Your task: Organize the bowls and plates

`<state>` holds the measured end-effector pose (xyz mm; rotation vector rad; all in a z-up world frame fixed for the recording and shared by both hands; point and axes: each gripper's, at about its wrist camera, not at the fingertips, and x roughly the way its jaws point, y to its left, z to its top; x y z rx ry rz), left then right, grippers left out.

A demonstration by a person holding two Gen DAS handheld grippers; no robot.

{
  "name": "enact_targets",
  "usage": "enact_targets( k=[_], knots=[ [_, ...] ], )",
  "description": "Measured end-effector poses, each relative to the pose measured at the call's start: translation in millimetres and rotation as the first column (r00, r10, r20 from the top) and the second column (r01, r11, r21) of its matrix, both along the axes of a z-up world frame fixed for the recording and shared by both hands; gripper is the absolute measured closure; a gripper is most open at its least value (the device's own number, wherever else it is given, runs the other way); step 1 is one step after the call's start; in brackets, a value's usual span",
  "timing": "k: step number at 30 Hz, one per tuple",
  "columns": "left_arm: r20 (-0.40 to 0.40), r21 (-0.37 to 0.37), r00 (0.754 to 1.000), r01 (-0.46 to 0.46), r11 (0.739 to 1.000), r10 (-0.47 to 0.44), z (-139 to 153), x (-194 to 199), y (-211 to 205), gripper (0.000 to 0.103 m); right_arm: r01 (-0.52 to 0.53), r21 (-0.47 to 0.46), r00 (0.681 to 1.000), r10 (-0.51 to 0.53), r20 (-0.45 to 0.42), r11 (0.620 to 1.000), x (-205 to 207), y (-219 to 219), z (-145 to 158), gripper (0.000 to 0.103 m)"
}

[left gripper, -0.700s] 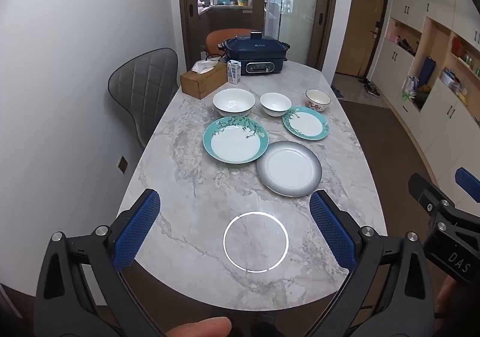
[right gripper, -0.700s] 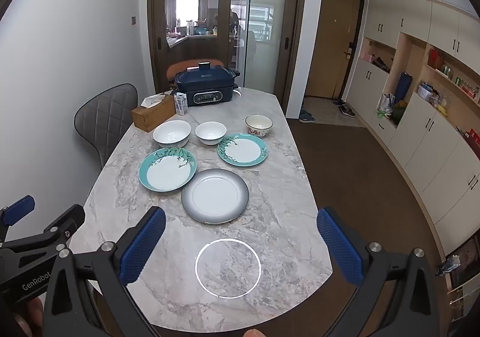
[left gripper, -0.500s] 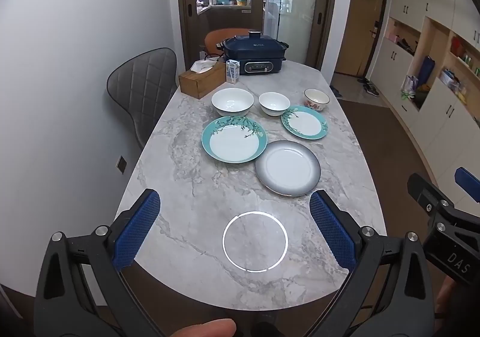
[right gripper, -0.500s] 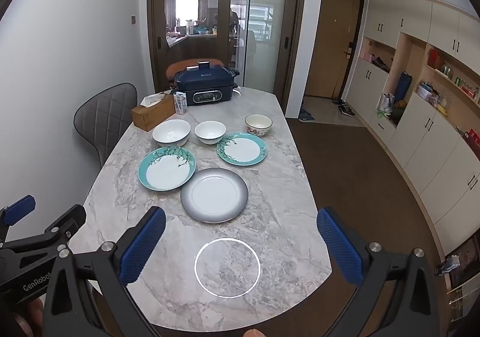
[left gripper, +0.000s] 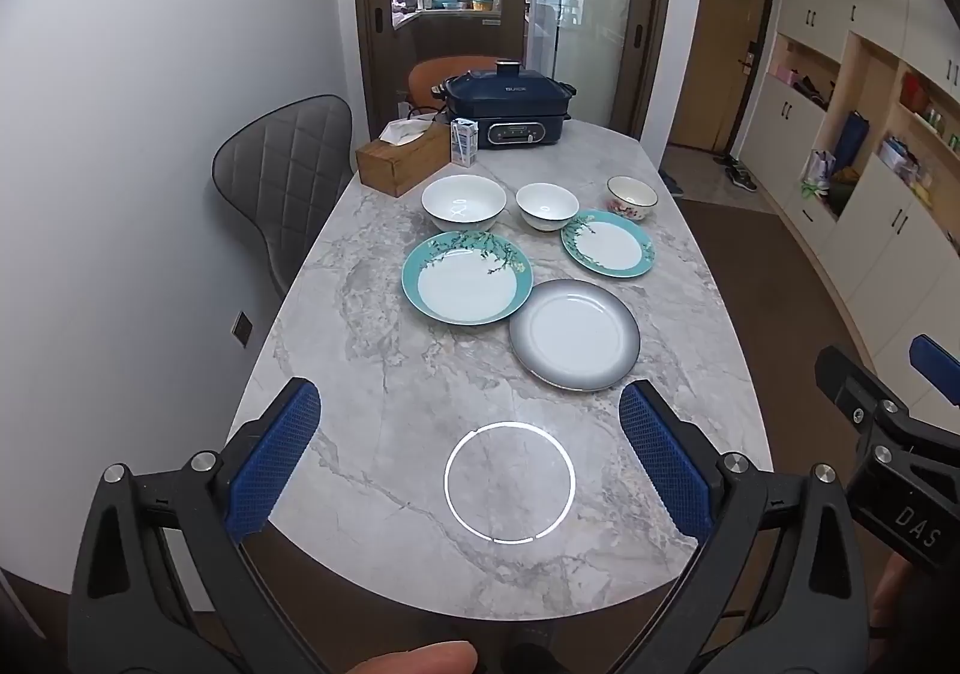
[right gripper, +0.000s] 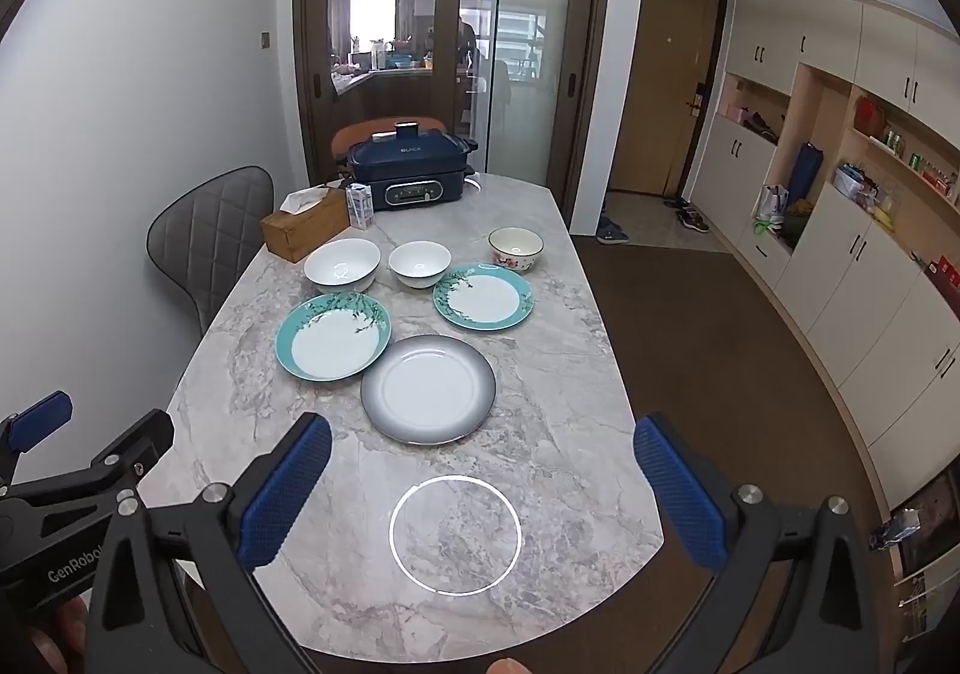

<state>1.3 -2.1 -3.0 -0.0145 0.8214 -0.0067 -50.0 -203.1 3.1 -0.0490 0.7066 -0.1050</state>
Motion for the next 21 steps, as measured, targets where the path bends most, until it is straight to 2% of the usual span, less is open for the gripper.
enact_targets(
  k=[21],
  knots=[
    [-0.001, -0.001, 1.0, 0.0, 1.0, 0.0, 2.4, -1.8, 2.4, 0.002, 0.0, -0.001, 1.0, 0.0, -0.002, 1.0, 0.4, 0.3, -2.3, 0.0]
  ],
)
